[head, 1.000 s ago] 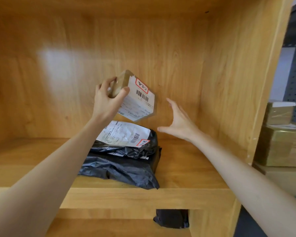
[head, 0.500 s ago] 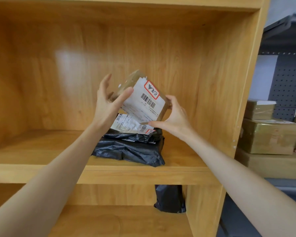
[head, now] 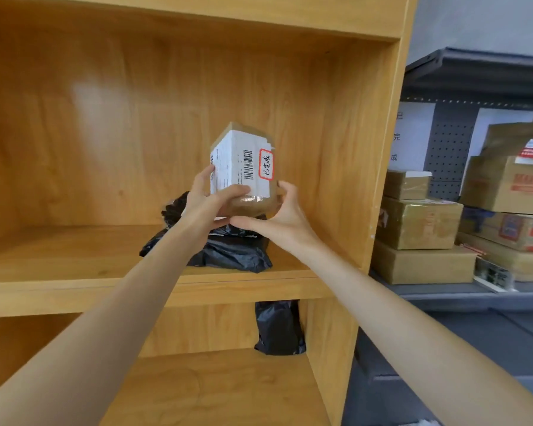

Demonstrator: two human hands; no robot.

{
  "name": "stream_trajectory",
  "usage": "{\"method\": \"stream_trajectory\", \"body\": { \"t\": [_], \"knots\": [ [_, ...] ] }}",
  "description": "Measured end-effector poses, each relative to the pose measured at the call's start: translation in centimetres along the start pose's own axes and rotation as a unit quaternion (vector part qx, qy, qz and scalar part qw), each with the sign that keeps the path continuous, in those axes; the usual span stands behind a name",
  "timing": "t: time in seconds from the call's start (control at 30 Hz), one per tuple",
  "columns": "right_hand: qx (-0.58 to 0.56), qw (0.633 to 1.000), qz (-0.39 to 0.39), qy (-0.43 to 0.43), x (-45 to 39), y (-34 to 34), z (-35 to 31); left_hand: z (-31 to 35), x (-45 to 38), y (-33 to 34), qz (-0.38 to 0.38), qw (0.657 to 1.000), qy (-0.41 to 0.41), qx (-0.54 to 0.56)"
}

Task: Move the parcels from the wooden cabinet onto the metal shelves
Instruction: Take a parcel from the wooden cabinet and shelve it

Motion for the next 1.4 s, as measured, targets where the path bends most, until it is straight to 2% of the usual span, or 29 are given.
{"method": "stream_trajectory", "body": {
  "t": [0.03, 0.1, 0.13, 0.23, 0.3, 0.37, 0.5, 0.6, 0.67, 0.8, 0.83, 0.9, 1.13, 1.4],
  "knots": [
    [0.024, 0.999, -0.017, -0.019, 0.1, -0.6, 0.0, 0.5, -0.1, -0.6, -0.016, 1.0, -0.005, -0.014],
    [0.121, 0.99, -0.002, -0.073, 0.1, -2.1, -0.2, 1.4, -0.3, -1.7, -0.061, 0.996, -0.014, -0.06],
    [0.194, 0.975, 0.019, -0.106, 0.1, -2.8, -0.5, 1.9, -0.3, -2.0, -0.09, 0.992, -0.018, -0.087],
    [0.389, 0.899, 0.047, -0.195, 0.1, -4.2, -1.5, 2.9, -0.3, -2.4, -0.177, 0.968, -0.026, -0.175],
    [0.449, 0.863, 0.037, -0.23, 0.0, -4.6, -1.7, 3.4, 0.0, -2.2, -0.22, 0.949, -0.034, -0.224],
    [0.47, 0.845, 0.026, -0.253, -0.1, -4.6, -1.8, 3.5, 0.1, -1.9, -0.245, 0.932, -0.046, -0.262],
    [0.484, 0.837, 0.059, -0.249, -0.3, -4.6, -0.7, 3.6, 0.1, -1.4, -0.219, 0.931, -0.016, -0.291],
    [0.496, 0.832, 0.114, -0.221, -0.7, -5.1, 0.3, 3.9, 0.4, -0.6, -0.154, 0.922, 0.082, -0.345],
    [0.505, 0.826, 0.137, -0.211, -1.0, -5.6, 0.4, 4.3, 1.2, 0.6, -0.122, 0.887, 0.188, -0.404],
    [0.511, 0.819, 0.159, -0.209, -1.3, -6.3, 0.4, 3.8, 1.6, 3.2, -0.078, 0.742, 0.333, -0.576],
    [0.51, 0.817, 0.162, -0.215, -1.3, -6.5, 0.4, 3.7, 1.7, 3.7, -0.057, 0.723, 0.348, -0.593],
    [0.507, 0.818, 0.156, -0.224, -1.2, -7.1, 0.8, 3.5, 1.8, 4.3, -0.029, 0.721, 0.356, -0.594],
    [0.465, 0.865, 0.129, -0.14, 0.1, -10.7, 2.2, 2.8, 2.1, 4.8, -0.03, 0.776, 0.354, -0.521],
    [0.513, 0.845, 0.13, -0.074, 2.6, -13.0, 6.0, 0.8, 3.0, 7.4, -0.074, 0.777, 0.391, -0.488]
  ]
}}
Point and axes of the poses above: each hand's wrist, its own x-axis away from the middle knuckle, its own y-axis out of the palm, z = x × y, the point moved 4 cm from there along -x, towards the middle knuckle, and after that the axes turned 4 degrees about x, right-handed, at the moved point
